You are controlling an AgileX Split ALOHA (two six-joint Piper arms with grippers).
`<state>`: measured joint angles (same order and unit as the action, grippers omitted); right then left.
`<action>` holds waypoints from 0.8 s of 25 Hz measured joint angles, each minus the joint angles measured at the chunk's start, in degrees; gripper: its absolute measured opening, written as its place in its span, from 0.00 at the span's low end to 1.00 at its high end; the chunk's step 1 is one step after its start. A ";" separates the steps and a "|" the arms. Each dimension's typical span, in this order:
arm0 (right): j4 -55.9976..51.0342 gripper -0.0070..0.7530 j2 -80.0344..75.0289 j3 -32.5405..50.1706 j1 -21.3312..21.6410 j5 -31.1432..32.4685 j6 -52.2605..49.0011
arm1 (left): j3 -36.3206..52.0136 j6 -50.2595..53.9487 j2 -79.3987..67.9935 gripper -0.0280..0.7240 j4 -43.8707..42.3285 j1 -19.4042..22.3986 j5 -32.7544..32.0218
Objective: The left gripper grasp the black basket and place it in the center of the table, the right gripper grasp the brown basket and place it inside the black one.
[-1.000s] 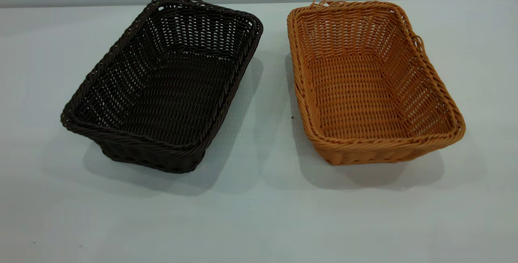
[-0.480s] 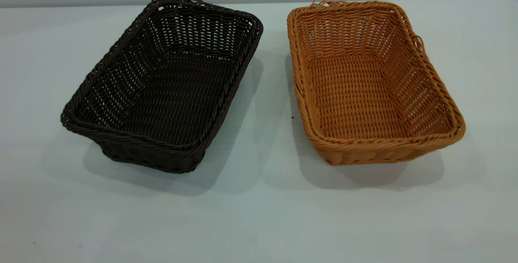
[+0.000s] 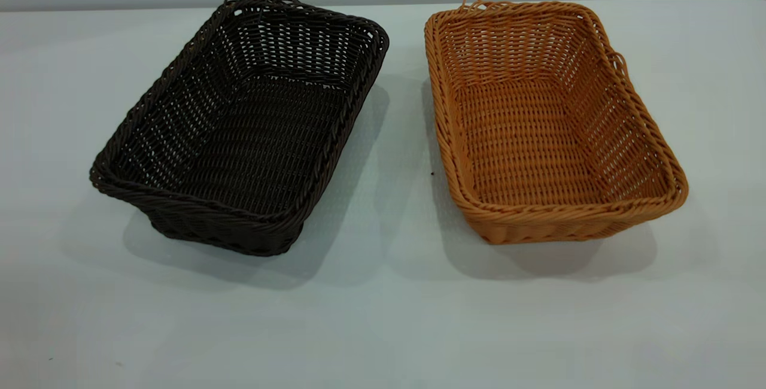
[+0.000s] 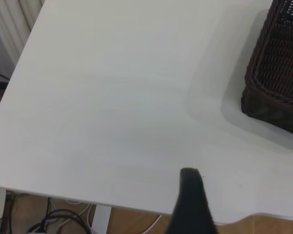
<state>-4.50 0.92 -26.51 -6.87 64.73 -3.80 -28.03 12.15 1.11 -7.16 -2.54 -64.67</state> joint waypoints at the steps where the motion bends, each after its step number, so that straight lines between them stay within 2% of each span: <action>1: 0.00 0.61 0.00 0.00 0.00 0.00 0.00 | 0.00 0.00 0.00 0.71 0.00 0.00 0.00; 7: -0.37 0.64 0.00 0.00 0.00 -0.20 -0.93 | -0.08 0.00 -0.07 0.71 0.02 0.00 0.25; 12: -3.40 0.78 -8.46 -0.80 0.00 -3.66 -0.27 | -3.12 -0.10 -7.65 0.71 0.01 0.00 1.86; 15: -6.02 0.81 -18.28 -0.80 0.00 -9.43 2.70 | -5.11 -0.16 -16.86 0.71 -0.04 0.00 6.34; 20: -14.75 0.79 -38.42 -0.80 0.00 -16.36 5.90 | -8.40 -0.52 -36.12 0.71 0.02 0.00 17.16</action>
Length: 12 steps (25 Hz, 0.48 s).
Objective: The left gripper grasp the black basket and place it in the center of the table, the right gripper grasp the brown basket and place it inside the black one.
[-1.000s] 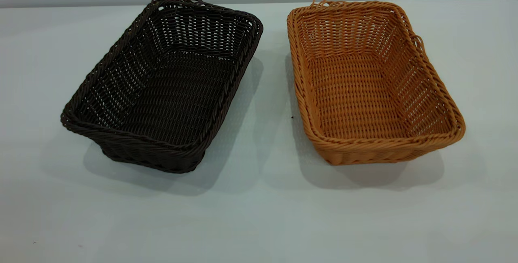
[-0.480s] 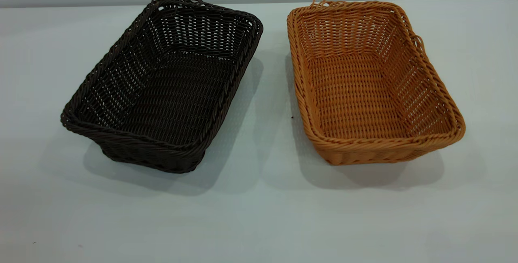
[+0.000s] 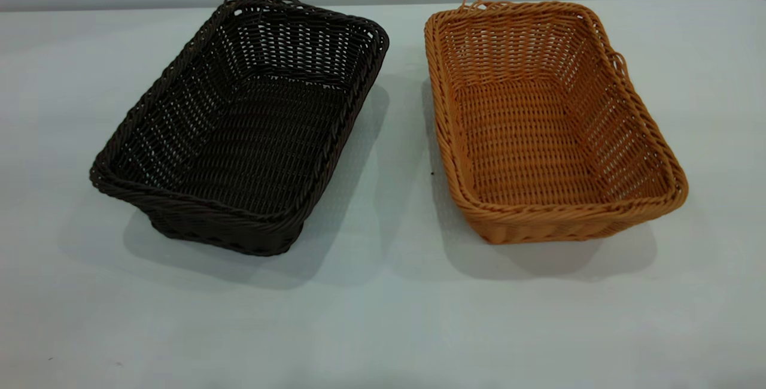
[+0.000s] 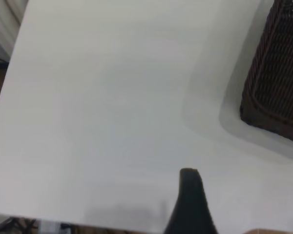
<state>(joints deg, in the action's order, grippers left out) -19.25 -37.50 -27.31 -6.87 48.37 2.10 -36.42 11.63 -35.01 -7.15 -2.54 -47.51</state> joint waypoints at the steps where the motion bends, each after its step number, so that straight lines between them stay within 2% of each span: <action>1: -2.28 0.79 -4.20 0.00 0.00 -1.72 1.43 | -0.77 -0.27 -3.35 0.71 0.00 0.00 1.85; 6: -21.31 0.78 -21.76 -0.11 0.00 -8.55 11.29 | -3.81 -3.27 -19.86 0.71 -0.06 0.00 11.90; 12: -50.76 0.78 -42.00 -0.31 0.00 -11.12 20.96 | -4.72 -4.13 -31.32 0.71 -0.06 0.00 24.54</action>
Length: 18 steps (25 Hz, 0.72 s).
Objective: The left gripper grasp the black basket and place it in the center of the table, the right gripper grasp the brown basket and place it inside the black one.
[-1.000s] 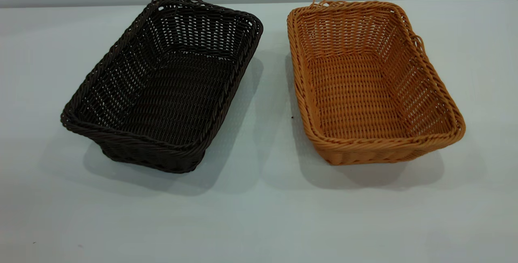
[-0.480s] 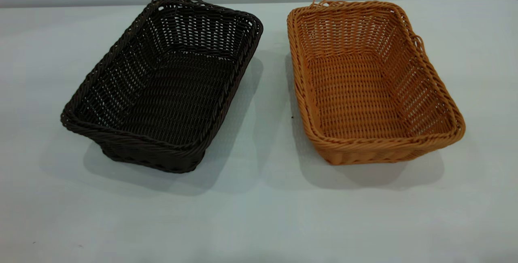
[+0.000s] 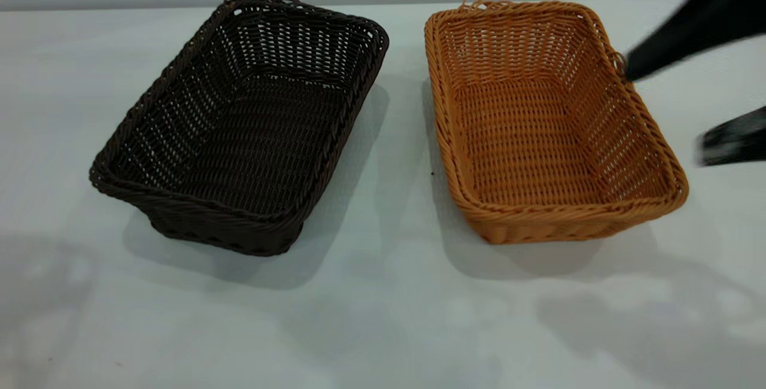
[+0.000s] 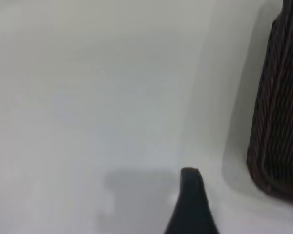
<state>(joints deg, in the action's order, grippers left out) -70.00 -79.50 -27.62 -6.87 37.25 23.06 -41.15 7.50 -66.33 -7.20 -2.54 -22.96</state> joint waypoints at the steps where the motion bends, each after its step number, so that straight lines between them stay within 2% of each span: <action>1: -5.24 0.78 -2.79 -0.11 0.00 -0.33 0.58 | -0.02 0.00 -1.33 0.71 0.00 0.00 1.89; 5: -24.06 0.77 -14.23 -0.25 0.00 -0.12 2.98 | -0.07 1.84 -5.55 0.71 0.06 0.00 5.65; 7: -29.97 0.76 -19.08 -0.64 -0.41 1.15 4.31 | -0.07 3.25 -7.20 0.71 0.06 0.00 6.04; 13: -33.37 0.75 -29.03 -1.37 -4.96 1.53 0.08 | -0.07 4.22 -10.21 0.71 0.06 0.02 8.12; 18: -33.51 0.75 -33.02 -3.68 -6.84 -1.91 -2.68 | -0.07 4.60 -11.26 0.71 0.06 0.02 9.68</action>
<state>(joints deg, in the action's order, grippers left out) -103.51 -112.53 -31.30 -13.71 35.33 20.38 -41.22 12.09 -77.59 -7.15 -2.51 -13.29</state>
